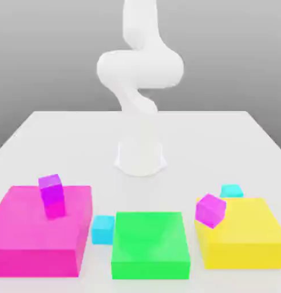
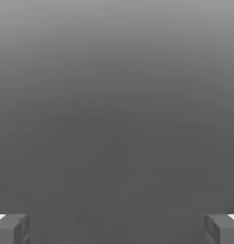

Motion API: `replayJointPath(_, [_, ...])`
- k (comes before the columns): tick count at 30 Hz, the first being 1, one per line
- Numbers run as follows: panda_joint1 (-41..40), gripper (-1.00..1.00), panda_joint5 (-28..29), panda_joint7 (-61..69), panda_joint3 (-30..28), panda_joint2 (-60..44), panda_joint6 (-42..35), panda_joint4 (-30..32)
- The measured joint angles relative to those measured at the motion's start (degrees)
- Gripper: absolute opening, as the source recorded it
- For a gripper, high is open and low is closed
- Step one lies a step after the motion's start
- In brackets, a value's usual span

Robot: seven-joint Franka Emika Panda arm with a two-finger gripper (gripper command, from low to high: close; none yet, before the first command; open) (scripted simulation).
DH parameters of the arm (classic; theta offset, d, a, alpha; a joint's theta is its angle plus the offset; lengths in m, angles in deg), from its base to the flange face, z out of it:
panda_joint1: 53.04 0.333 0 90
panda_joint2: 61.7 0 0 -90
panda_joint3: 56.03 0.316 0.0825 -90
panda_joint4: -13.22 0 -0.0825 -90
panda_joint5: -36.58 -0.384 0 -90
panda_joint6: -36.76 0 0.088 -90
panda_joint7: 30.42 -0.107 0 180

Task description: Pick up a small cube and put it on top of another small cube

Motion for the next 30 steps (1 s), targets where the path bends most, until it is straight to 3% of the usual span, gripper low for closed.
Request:
replayJointPath(18, [-16.15,0.00,-2.51,-43.56,8.23,-26.18,18.96,19.13])
replayJointPath(30, [-22.34,0.00,2.71,-73.60,8.25,-44.67,32.48,29.69])
